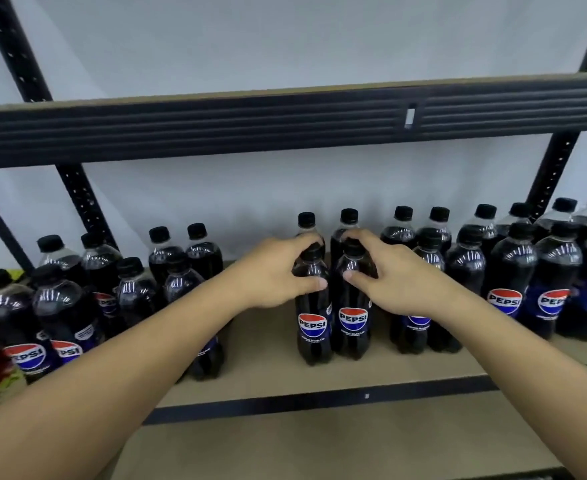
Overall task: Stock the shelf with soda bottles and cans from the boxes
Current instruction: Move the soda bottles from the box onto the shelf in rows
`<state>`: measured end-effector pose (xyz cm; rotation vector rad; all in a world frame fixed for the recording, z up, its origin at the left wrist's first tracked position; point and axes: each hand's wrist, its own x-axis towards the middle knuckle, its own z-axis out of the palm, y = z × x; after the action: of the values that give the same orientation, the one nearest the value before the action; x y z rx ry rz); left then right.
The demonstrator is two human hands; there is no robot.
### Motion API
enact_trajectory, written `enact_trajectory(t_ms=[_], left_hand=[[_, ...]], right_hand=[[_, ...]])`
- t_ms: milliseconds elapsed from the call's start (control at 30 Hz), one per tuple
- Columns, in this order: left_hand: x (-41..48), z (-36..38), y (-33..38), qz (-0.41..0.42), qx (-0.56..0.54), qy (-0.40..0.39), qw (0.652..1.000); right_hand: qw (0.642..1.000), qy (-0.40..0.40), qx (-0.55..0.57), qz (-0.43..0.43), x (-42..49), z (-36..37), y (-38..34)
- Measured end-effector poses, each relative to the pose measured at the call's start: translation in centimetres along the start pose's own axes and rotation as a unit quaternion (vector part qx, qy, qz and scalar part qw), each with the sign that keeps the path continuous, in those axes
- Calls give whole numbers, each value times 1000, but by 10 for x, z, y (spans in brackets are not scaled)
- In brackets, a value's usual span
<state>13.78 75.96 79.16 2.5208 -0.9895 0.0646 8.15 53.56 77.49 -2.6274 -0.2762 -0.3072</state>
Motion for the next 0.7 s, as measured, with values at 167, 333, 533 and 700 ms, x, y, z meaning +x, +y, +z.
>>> enact_trajectory(t_ms=[167,333,533,700], left_hand=[[-10,-8,-8,-22,1,-1,1000],[-27,-16,-19,-41,22,17,999],[-41,-22,-31,-69,48,31,996],[-48,-27,-41,-81,56,27,995]], right_hand=[[1000,-4,21,-20,5,9,-10],[998,-6,47,-47,10,19,-23],[996,-5,64,-62,17,31,-35],[995,-6,64,-71,23,41,-40]])
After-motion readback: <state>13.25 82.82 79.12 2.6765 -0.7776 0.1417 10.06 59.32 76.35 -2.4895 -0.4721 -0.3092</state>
